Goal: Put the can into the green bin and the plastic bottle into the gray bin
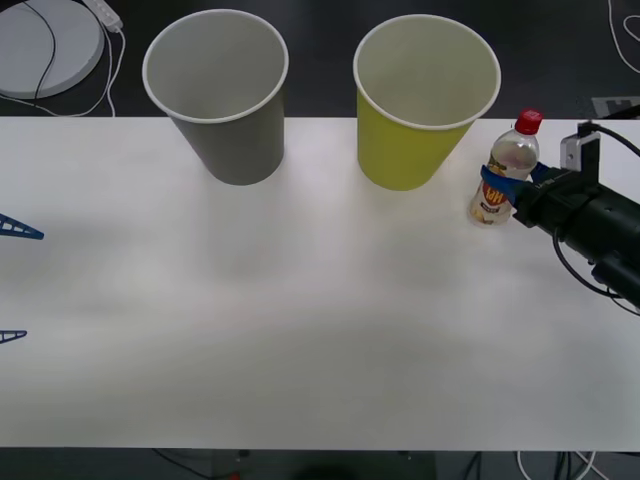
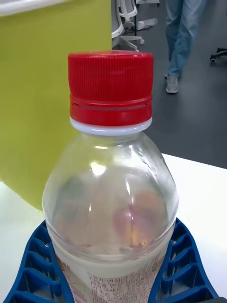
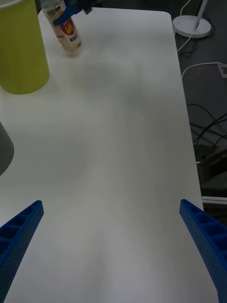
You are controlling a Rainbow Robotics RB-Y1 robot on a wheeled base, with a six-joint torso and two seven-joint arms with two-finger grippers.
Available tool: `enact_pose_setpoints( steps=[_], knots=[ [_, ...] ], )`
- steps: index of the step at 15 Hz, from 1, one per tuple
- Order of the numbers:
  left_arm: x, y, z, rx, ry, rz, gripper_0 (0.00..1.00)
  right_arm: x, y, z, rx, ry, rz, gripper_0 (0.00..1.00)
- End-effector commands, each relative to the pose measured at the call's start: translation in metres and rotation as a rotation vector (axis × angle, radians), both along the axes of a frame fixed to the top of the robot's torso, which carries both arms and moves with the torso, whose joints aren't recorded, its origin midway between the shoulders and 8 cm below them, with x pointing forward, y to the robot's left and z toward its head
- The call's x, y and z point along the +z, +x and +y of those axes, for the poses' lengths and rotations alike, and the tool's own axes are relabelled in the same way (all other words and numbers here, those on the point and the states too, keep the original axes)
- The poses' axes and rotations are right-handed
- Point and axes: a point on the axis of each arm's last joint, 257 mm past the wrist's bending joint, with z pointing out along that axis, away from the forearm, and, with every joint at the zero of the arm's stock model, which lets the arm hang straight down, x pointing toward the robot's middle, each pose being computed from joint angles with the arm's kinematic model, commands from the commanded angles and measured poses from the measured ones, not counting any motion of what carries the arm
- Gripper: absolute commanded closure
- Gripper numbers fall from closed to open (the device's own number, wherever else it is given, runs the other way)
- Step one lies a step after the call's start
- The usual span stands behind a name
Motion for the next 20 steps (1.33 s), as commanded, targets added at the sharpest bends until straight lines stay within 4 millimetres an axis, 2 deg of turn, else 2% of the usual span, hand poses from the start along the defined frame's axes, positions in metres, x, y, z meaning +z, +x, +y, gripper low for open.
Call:
enact_pose_setpoints(
  steps=[1, 3, 7, 14, 20],
  knots=[
    [0.000, 0.000, 0.000, 0.000, 0.000, 0.000, 0.00, 0.005, -0.014, -0.002, 0.011, 0.007, -0.005, 1.00],
    [0.000, 0.000, 0.000, 0.000, 0.000, 0.000, 0.00, 0.009, -0.024, -0.002, 0.019, 0.020, -0.006, 1.00],
    [0.000, 0.000, 0.000, 0.000, 0.000, 0.000, 0.00, 0.029, -0.044, -0.002, 0.037, 0.038, -0.033, 1.00],
    [0.000, 0.000, 0.000, 0.000, 0.000, 0.000, 0.00, 0.061, -0.077, 0.012, 0.088, 0.123, -0.012, 1.00],
    [0.000, 0.000, 0.000, 0.000, 0.000, 0.000, 0.00, 0.083, -0.095, 0.020, 0.136, 0.150, 0.029, 1.00]
  ],
)
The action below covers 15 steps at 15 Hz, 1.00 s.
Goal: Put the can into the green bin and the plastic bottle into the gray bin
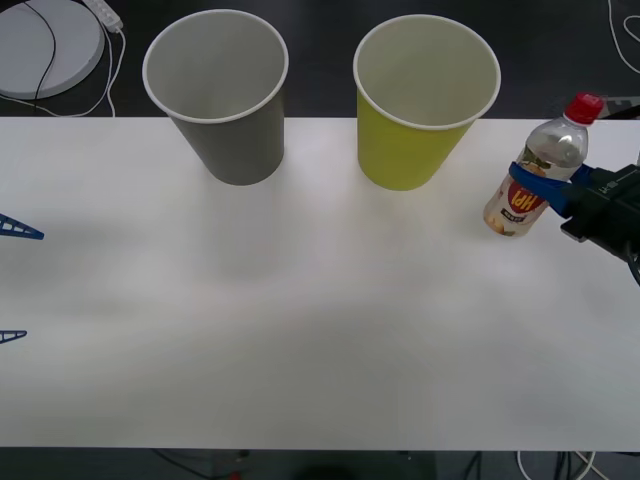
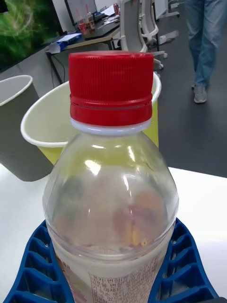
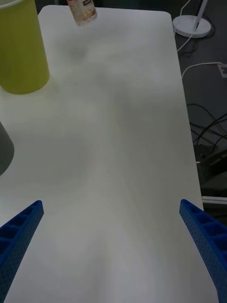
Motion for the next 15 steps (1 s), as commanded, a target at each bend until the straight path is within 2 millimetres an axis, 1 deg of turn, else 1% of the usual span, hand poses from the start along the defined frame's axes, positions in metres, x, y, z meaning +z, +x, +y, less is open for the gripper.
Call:
enact_pose_setpoints(
  steps=[1, 4, 10, 15],
  knots=[
    [0.000, 0.000, 0.000, 0.000, 0.000, 0.000, 0.00, 0.012, -0.008, 0.001, 0.037, -0.009, 0.025, 1.00],
    [0.000, 0.000, 0.000, 0.000, 0.000, 0.000, 0.00, 0.023, -0.020, 0.006, 0.049, -0.020, 0.042, 1.00],
    [0.000, 0.000, 0.000, 0.000, 0.000, 0.000, 0.00, 0.059, -0.047, 0.027, 0.120, -0.032, 0.096, 1.00],
    [0.000, 0.000, 0.000, 0.000, 0.000, 0.000, 0.00, 0.103, -0.075, 0.045, 0.164, -0.058, 0.095, 1.00]
  ],
)
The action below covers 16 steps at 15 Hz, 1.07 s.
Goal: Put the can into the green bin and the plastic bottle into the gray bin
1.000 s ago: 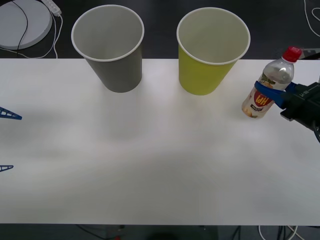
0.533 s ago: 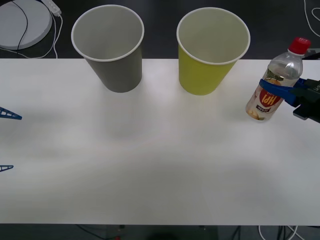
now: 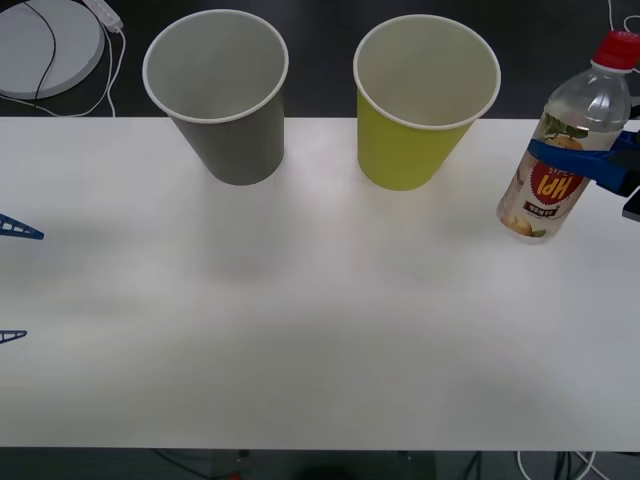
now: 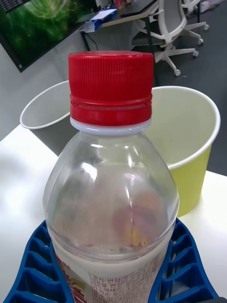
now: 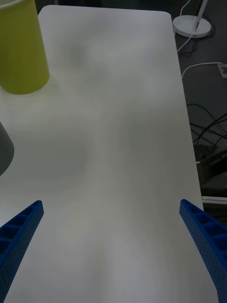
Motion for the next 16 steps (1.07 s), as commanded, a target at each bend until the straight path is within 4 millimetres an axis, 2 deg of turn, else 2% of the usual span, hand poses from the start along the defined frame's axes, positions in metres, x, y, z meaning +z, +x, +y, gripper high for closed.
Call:
enact_pose_setpoints(
  steps=[1, 11, 16],
  knots=[
    [0.000, 0.000, 0.000, 0.000, 0.000, 0.000, 0.00, 0.022, -0.014, 0.011, 0.020, -0.013, -0.001, 1.00],
    [0.000, 0.000, 0.000, 0.000, 0.000, 0.000, 0.00, 0.089, -0.038, 0.026, 0.120, -0.092, -0.064, 1.00],
    [0.000, 0.000, 0.000, 0.000, 0.000, 0.000, 0.00, 0.113, -0.043, 0.039, 0.177, -0.177, -0.077, 1.00]
  ],
)
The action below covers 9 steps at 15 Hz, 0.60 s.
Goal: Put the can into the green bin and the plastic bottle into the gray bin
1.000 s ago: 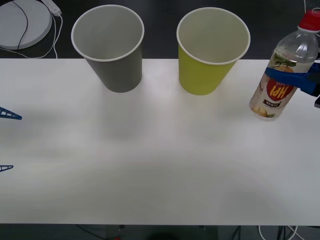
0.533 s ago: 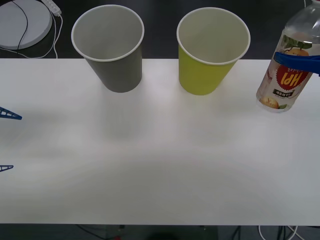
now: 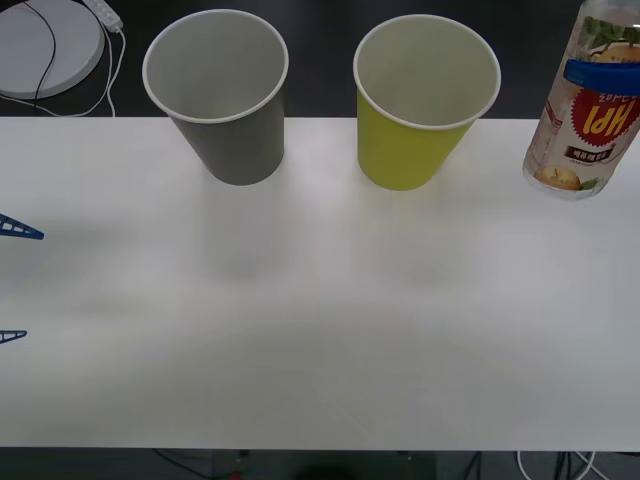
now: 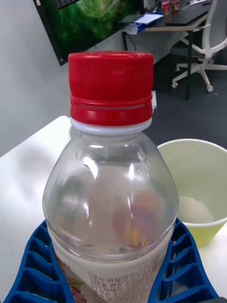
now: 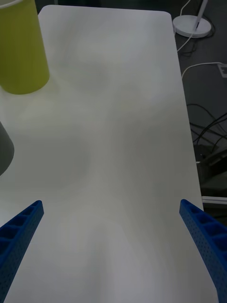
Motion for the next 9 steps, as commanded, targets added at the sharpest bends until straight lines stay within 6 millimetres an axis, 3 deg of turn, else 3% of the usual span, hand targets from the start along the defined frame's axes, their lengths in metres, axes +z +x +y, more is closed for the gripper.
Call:
enact_pose_setpoints(
  steps=[1, 9],
  knots=[
    [0.000, 0.000, 0.000, 0.000, 0.000, 0.000, 0.00, 0.010, -0.001, 0.008, 0.016, -0.050, 0.003, 1.00],
    [0.000, 0.000, 0.000, 0.000, 0.000, 0.000, 0.00, 0.028, 0.002, 0.039, 0.112, -0.244, 0.006, 1.00]
  ],
)
